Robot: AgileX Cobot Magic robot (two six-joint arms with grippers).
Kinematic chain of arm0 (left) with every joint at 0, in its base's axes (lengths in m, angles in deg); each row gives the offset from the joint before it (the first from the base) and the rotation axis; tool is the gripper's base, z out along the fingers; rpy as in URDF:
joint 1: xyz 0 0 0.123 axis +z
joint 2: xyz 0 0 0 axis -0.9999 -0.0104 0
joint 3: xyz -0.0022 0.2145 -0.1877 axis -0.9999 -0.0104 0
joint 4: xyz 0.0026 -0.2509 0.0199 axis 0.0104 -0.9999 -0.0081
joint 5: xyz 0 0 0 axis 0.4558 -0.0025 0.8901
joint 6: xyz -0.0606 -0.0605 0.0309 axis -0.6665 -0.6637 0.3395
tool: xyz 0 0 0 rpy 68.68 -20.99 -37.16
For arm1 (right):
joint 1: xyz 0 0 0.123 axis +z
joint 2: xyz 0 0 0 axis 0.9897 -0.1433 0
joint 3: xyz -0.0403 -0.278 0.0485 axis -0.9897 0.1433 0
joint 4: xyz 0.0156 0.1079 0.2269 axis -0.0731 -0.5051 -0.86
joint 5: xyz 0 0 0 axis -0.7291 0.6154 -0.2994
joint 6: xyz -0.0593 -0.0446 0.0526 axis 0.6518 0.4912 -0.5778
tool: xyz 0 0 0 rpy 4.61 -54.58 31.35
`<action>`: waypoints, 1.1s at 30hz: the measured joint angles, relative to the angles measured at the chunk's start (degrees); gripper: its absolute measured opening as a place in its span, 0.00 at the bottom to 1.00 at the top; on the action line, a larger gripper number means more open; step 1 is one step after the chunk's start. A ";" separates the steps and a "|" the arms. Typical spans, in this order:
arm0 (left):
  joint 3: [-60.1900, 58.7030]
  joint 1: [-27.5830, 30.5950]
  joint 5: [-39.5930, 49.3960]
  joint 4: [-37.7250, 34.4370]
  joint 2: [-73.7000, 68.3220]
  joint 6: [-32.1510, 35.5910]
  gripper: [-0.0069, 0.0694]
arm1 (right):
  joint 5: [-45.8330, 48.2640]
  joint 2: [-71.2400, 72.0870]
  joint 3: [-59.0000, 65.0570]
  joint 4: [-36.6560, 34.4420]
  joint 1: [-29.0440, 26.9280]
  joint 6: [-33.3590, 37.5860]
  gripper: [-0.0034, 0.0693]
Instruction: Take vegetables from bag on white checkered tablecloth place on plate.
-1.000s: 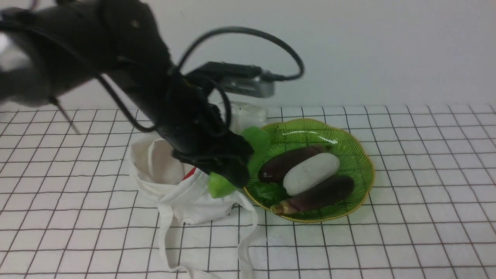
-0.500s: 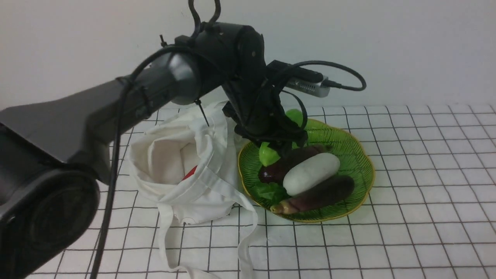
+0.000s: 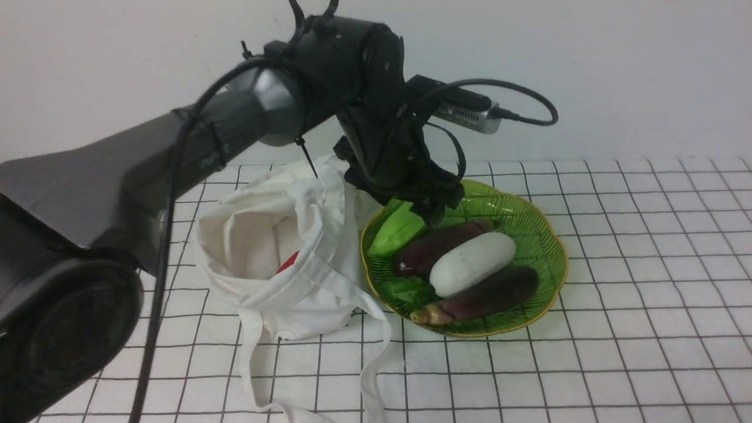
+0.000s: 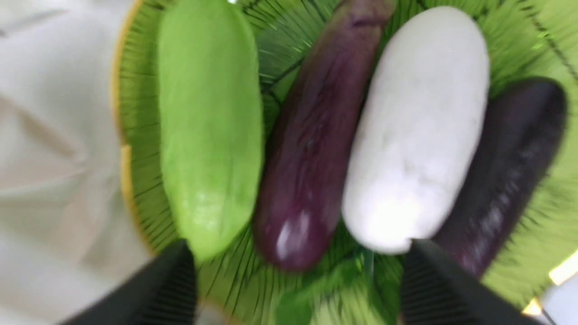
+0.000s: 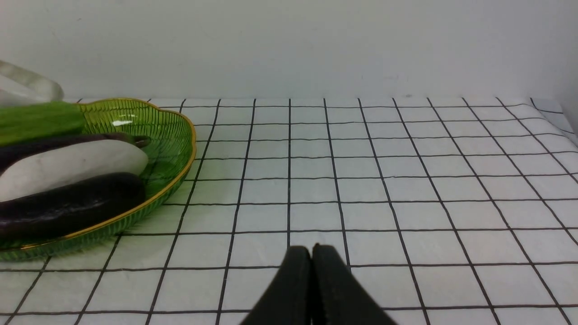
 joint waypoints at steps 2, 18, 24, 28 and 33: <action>0.17 0.00 3.29 1.76 3.56 0.12 0.53 | 0.00 0.00 0.00 0.00 0.00 0.00 0.02; -40.49 0.00 -0.06 2.83 50.11 1.37 0.08 | 0.00 0.00 0.00 0.00 0.00 0.00 0.02; -71.62 0.00 -26.04 -8.05 72.25 1.49 0.08 | 0.00 0.00 0.00 0.00 0.00 0.00 0.02; -83.74 0.00 -37.89 -9.72 78.60 1.49 0.08 | 0.00 0.00 0.00 0.00 0.00 0.00 0.02; -92.53 0.00 -47.74 -10.06 83.36 1.49 0.08 | 0.00 0.00 0.00 0.00 0.00 0.00 0.02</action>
